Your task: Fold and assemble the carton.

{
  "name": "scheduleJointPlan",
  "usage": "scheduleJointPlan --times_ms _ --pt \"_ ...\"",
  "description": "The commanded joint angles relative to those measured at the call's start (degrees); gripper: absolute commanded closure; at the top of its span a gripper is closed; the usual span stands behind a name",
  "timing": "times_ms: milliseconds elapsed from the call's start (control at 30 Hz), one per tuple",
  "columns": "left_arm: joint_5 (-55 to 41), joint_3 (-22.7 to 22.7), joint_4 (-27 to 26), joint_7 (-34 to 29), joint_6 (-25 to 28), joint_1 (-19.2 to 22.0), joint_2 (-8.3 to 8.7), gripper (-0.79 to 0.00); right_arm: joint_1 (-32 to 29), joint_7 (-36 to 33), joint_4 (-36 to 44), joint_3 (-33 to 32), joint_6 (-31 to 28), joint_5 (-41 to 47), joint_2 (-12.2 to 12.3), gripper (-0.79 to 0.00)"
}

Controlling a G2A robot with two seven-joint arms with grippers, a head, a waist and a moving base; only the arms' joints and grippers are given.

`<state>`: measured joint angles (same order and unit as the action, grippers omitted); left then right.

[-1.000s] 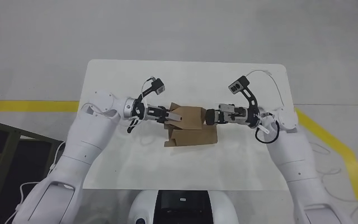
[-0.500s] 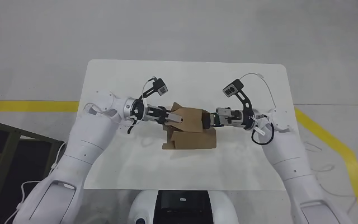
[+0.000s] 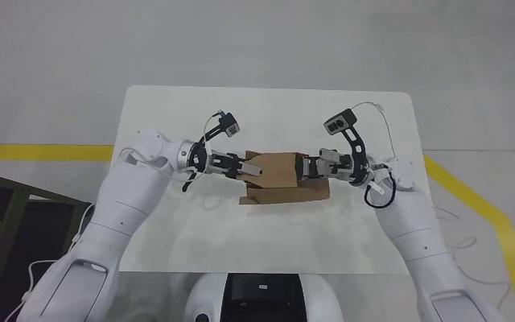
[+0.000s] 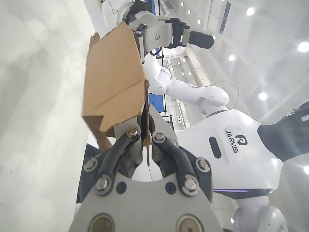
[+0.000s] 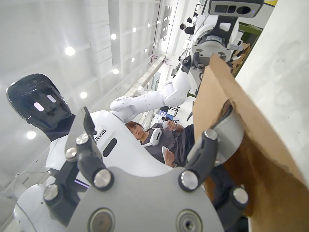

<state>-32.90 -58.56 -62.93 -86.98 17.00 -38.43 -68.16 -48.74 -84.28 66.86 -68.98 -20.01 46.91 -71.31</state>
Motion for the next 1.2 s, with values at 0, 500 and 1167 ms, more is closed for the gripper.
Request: scheduleJointPlan --times_ms 0,500,1167 --pt "0.3 0.1 -0.2 0.3 0.0 -0.1 0.02 0.0 -0.2 0.0 0.4 -0.2 0.0 -0.1 0.1 -0.785" --pt "0.6 0.1 -0.8 1.0 -0.3 -0.2 0.19 0.0 0.3 0.5 0.9 2.5 -0.5 -3.0 0.0 -0.785" --pt "0.5 0.5 -1.2 0.6 -0.4 -0.2 0.34 0.0 1.4 3.7 -0.4 4.8 -3.7 -11.6 0.7 -0.354"
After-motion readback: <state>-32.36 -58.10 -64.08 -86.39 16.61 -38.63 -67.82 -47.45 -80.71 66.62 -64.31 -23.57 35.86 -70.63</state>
